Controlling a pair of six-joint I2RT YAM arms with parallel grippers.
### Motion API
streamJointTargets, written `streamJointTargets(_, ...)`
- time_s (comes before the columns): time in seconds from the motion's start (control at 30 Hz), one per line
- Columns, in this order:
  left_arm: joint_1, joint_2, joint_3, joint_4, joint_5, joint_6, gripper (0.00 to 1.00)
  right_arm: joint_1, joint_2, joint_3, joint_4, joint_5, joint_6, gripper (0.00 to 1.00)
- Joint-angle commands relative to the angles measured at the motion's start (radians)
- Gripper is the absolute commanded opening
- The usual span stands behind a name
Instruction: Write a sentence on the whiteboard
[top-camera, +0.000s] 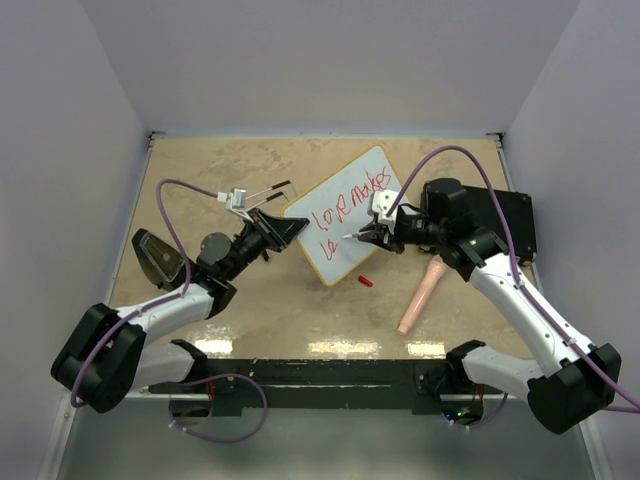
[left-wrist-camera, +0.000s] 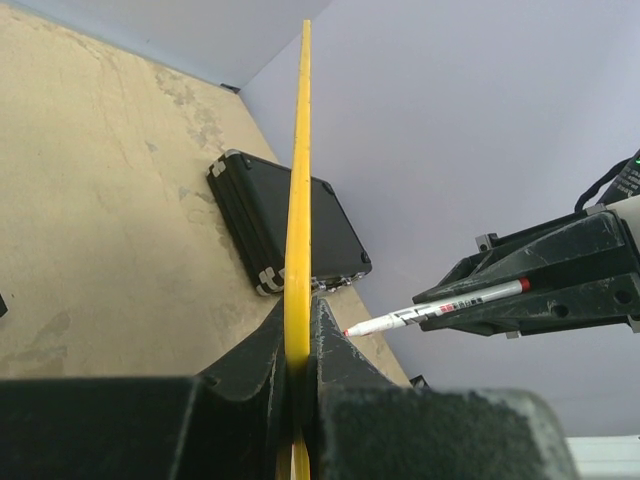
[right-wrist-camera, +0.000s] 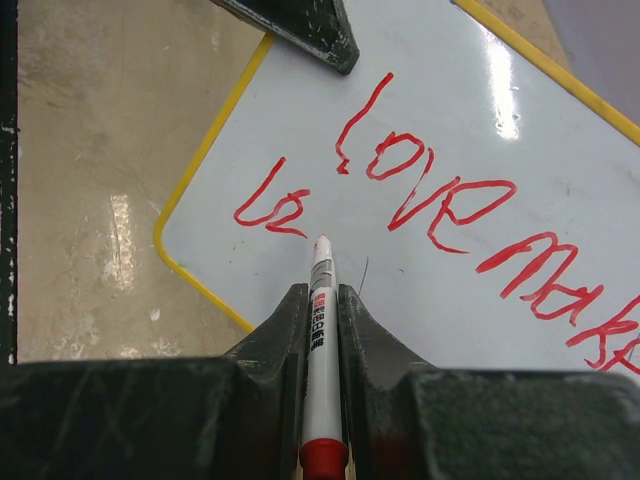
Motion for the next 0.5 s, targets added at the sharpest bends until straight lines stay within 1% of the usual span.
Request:
streamJointTargets(0.0,0.004,-0.05,0.001,0.166,-0.004,-0.026,0.0,-0.006,-0.022,0.002,0.051,-0.008,0.033,0.0)
streamJointTargets(0.37,0.004,-0.062,-0.013,0.168,0.001,-0.034,0.0,-0.006,-0.022,-0.011,0.081,0.009,0.054,0.0)
streamJointTargets(0.47,0.004,-0.059,-0.015,0.171,0.004,-0.04,0.0,-0.007,-0.023,-0.009,0.084,0.035,0.051,0.0)
